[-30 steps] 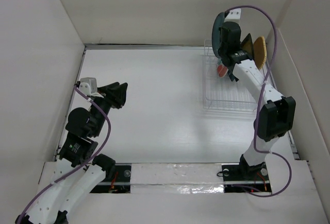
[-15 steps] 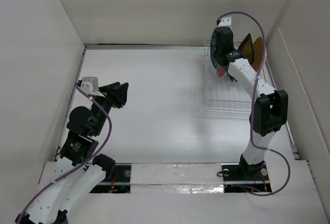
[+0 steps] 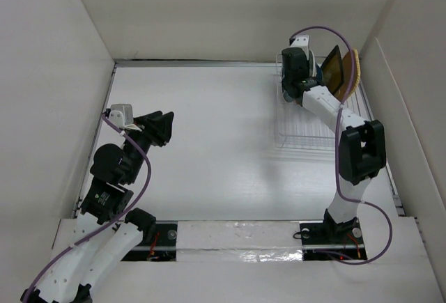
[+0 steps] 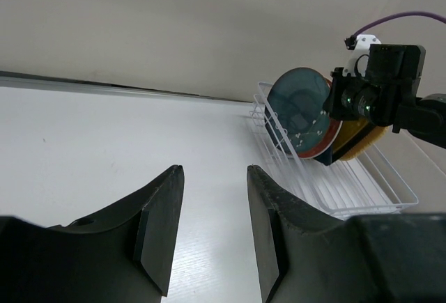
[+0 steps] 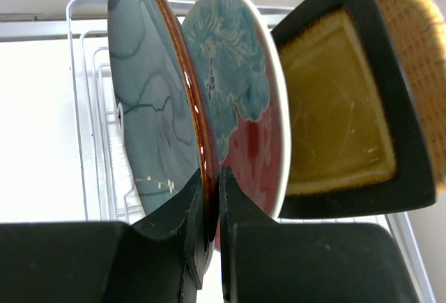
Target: Load the plates into the dish rack
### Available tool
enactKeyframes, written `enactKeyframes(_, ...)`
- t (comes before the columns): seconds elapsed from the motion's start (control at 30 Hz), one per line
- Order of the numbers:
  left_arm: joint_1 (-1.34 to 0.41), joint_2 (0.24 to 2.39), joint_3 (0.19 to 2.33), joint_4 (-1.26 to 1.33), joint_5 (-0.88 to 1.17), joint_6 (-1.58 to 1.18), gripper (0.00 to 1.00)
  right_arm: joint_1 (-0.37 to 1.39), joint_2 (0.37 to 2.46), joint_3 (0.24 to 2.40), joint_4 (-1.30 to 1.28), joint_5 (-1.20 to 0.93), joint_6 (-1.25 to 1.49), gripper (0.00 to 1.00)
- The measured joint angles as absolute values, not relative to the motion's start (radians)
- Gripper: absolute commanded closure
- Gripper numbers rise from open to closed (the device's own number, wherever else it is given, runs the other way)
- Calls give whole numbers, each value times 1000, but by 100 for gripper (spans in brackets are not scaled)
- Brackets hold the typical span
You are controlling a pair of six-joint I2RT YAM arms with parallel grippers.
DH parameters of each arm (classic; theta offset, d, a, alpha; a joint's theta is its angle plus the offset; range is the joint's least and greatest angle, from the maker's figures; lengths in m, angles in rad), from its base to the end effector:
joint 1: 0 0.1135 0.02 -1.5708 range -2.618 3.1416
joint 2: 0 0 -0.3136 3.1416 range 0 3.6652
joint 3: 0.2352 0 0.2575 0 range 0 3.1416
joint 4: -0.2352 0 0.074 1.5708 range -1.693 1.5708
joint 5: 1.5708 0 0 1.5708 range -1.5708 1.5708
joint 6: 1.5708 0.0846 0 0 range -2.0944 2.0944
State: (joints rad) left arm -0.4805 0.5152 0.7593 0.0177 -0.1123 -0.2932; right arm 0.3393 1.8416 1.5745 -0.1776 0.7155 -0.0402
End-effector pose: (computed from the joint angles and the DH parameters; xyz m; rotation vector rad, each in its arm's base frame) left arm 0.1181 -0.0509 0.4277 0.0274 1.3333 -0.5847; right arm 0.4765 0.1093 0.3482 0.0813 1.9341 -0.5193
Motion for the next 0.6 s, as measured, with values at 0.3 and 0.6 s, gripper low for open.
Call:
enactKeyframes(0.3,-480,545,759,17,-105,-293,61,348,1842,1539,-141,727,12,91)
enactKeyframes(0.6,-480,561,759,9,-100,-293,59,350,1829,1509,-116,674,76,69)
